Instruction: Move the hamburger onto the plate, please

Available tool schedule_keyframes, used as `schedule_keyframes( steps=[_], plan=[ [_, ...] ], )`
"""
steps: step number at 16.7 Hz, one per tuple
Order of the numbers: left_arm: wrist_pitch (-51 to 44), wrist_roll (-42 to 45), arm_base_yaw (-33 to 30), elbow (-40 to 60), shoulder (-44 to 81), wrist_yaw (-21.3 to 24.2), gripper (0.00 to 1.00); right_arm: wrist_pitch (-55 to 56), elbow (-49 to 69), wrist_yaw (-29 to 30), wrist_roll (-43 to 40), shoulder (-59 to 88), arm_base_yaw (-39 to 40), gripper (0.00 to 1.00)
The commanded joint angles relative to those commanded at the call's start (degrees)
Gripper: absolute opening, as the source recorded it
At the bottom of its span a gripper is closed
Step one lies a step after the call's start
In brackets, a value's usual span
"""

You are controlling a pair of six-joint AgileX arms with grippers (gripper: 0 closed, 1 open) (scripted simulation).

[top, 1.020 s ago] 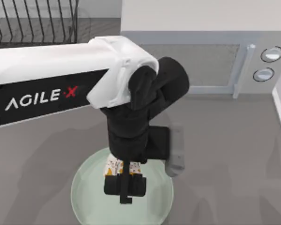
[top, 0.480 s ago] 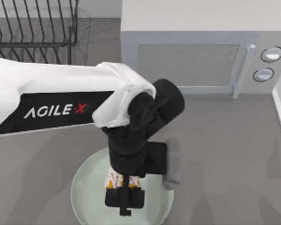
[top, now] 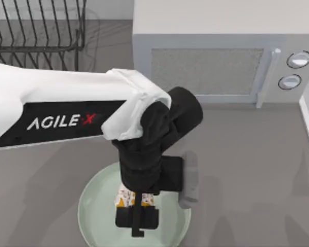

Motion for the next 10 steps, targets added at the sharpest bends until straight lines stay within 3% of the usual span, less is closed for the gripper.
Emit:
schedule_keyframes(
  steps=[7, 10],
  plan=[
    [0.00, 0.00, 0.00, 0.00, 0.00, 0.00, 0.98, 0.00, 0.00, 0.00, 0.00, 0.00, 0.00, 1.00],
    [0.00, 0.00, 0.00, 0.00, 0.00, 0.00, 1.00, 0.00, 0.00, 0.00, 0.00, 0.00, 0.00, 1.00]
  ],
)
